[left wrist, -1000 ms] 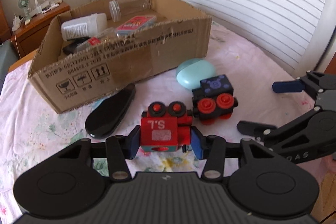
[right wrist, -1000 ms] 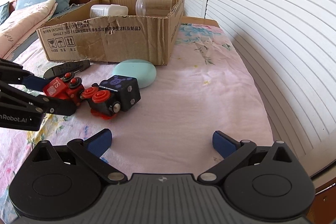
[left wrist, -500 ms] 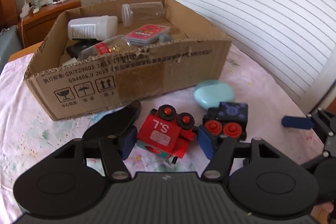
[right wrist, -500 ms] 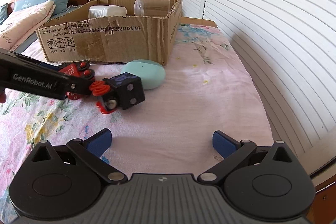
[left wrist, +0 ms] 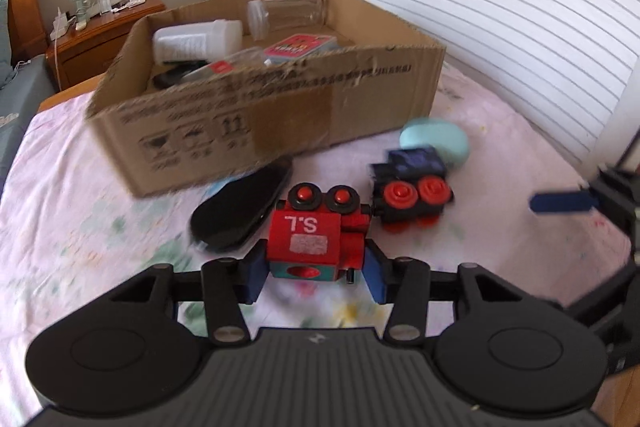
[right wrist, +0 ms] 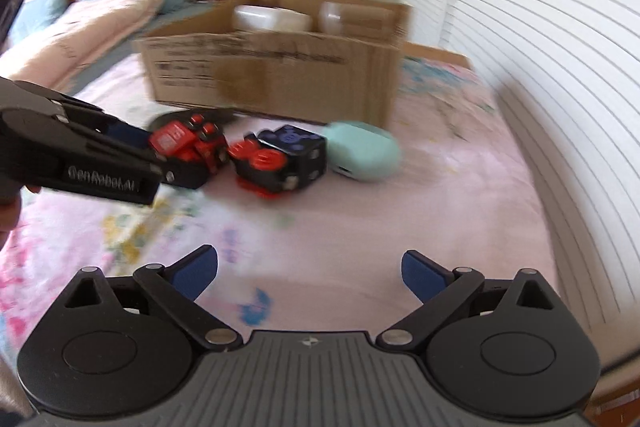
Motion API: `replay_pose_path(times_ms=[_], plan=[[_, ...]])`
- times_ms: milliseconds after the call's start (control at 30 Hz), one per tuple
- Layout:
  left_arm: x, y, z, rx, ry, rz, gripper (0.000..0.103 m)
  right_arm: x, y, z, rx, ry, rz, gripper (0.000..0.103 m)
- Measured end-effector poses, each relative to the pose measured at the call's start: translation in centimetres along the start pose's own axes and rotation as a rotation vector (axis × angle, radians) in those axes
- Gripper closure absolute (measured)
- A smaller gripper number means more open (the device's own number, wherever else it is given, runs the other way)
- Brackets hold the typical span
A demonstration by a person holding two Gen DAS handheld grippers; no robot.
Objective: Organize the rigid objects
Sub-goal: 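Grasp the blue cube toy with red wheels with the right tool, then carry the blue cube toy into the box and open the right tool while the left carries the train car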
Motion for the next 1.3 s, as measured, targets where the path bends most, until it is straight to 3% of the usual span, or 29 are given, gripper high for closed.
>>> replay_pose_path(times_ms=[167, 333, 400, 467, 567, 700, 800, 900, 1200, 1300], plan=[[-1.6, -2.5, 2.1, -0.001, -0.019, 0.034, 0.055, 1.6, 1.1, 2.6, 0.084, -0.115, -0.033, 0.006], [-2.8, -4.2, 3.9, 0.008, -0.018, 0.05, 0.055, 3.0, 2.2, 5.9, 0.239, -0.276, -0.038, 0.006], [-2.9, -4.2, 4.2, 0.004, -0.028, 0.051, 0.049, 3.5, 2.7, 7.1, 0.296, -0.358, -0.034, 0.006], [-2.8, -4.0, 4.3, 0.0, -0.032, 0.046, 0.037, 3.9, 3.4, 8.1, 0.339, -0.435, -0.025, 0.006], [-2.5, -3.4, 4.1, -0.004, -0.009, 0.034, 0.036, 4.2, 4.4, 9.1, 0.393, -0.519, -0.003, 0.007], [-2.2, -2.8, 4.4, -0.013, -0.002, 0.028, 0.041, 4.2, 5.4, 10.1, 0.466, -0.562, 0.026, 0.015], [-1.9, -2.8, 4.6, -0.012, -0.026, 0.019, 0.05, 4.3, 5.5, 10.1, 0.499, -0.507, 0.054, 0.03], [-1.8, -2.6, 4.9, 0.021, -0.08, 0.019, 0.05, 4.1, 5.1, 9.6, 0.469, -0.383, 0.085, 0.048], [-2.0, -3.0, 5.2, 0.127, -0.193, 0.003, 0.05, 3.2, 3.5, 7.7, 0.168, -0.103, 0.039, 0.048], [-2.3, -3.4, 5.0, 0.131, -0.179, 0.006, 0.05, 2.8, 3.0, 6.5, 0.113, -0.064, 0.045, 0.048]])
Point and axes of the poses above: each gripper's, at about its wrist camera, not at the fingertips, and y roughly the way its jaws point, z to its left, x to its top, the point moved 9 cm from there along y, roughly the way its jaws point, and after that the axes turned 12 degrees about -z, right-handed, at the moved point
